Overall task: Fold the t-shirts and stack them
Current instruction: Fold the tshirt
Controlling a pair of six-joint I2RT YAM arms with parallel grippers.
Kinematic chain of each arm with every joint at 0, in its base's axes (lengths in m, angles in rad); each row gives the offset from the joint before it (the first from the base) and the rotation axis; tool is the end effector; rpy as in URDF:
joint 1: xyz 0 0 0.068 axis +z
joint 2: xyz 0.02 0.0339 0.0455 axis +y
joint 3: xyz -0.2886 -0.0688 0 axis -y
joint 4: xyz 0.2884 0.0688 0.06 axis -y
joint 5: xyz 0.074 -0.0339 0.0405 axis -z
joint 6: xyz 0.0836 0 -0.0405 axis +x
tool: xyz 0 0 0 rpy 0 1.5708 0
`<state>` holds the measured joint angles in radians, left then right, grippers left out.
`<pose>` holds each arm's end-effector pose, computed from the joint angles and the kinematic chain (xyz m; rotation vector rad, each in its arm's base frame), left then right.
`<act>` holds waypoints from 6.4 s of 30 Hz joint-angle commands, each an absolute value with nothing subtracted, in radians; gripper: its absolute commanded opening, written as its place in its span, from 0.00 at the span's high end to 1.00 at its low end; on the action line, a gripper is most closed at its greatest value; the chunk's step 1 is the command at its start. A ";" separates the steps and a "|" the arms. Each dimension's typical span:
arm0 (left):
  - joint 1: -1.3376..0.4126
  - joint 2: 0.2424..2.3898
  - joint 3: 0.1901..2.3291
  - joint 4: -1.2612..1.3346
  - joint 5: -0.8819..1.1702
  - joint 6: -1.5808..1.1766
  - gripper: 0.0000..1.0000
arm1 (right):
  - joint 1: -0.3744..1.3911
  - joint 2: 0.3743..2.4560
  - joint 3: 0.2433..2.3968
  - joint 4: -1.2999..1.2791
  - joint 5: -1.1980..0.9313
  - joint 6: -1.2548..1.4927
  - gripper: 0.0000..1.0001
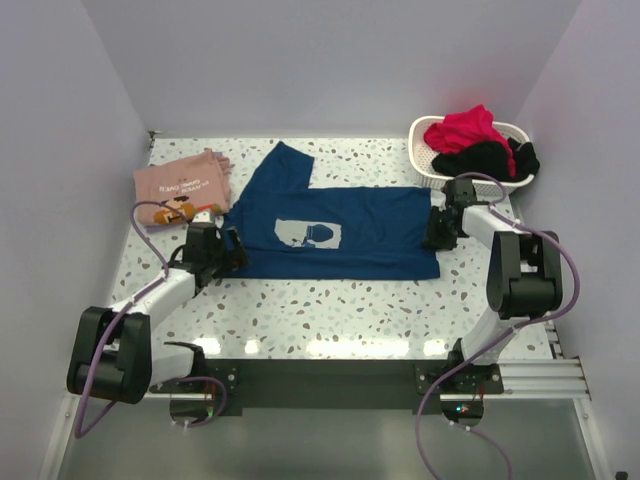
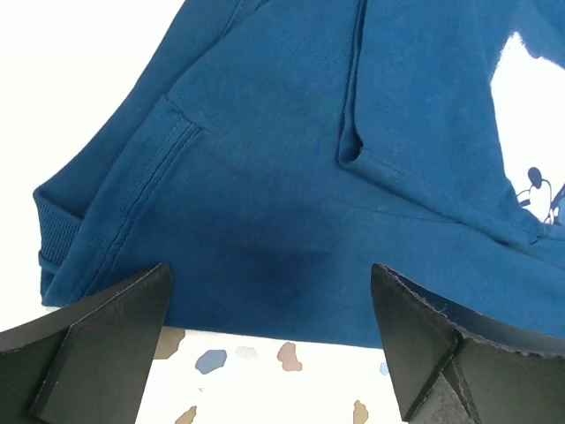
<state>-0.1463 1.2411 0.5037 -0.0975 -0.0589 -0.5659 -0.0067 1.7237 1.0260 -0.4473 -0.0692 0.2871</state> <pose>0.2837 -0.0368 0.1203 -0.5308 2.3611 -0.2584 0.3886 0.0032 0.1161 0.3786 2.6979 0.1757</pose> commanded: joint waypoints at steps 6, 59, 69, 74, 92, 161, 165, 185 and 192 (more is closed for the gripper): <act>-0.150 1.224 0.457 -0.048 -0.074 -0.575 0.00 | -0.008 1.752 1.052 -0.396 -0.048 0.262 0.79; -0.147 1.218 0.400 -0.069 -0.104 -0.561 0.00 | -0.008 1.720 1.078 -0.428 -0.022 0.229 1.00; -0.146 1.224 0.400 -0.067 -0.104 -0.560 0.00 | -0.021 1.667 1.097 -0.439 0.011 0.218 1.00; -0.146 1.232 0.403 -0.067 -0.100 -0.558 0.00 | -0.034 1.664 1.092 -0.408 0.002 0.219 1.00; -0.147 1.207 0.471 -0.069 -0.066 -0.569 0.00 | -0.034 1.714 1.132 -0.408 -0.026 0.225 0.62; -0.391 1.793 1.141 -0.029 -0.104 -0.433 1.00 | -0.032 1.520 0.989 -0.428 -0.138 0.241 0.48; -0.410 1.836 1.181 -0.031 -0.112 -0.423 1.00 | -0.031 1.528 0.991 -0.426 -0.141 0.241 0.48; -0.442 1.829 1.278 -0.052 -0.147 -0.390 0.00 | 0.012 1.537 1.014 -0.430 -0.153 0.239 0.48; -0.439 1.720 1.094 -0.029 -0.218 -0.413 0.00 | 0.106 1.554 1.058 -0.419 -0.152 0.250 0.47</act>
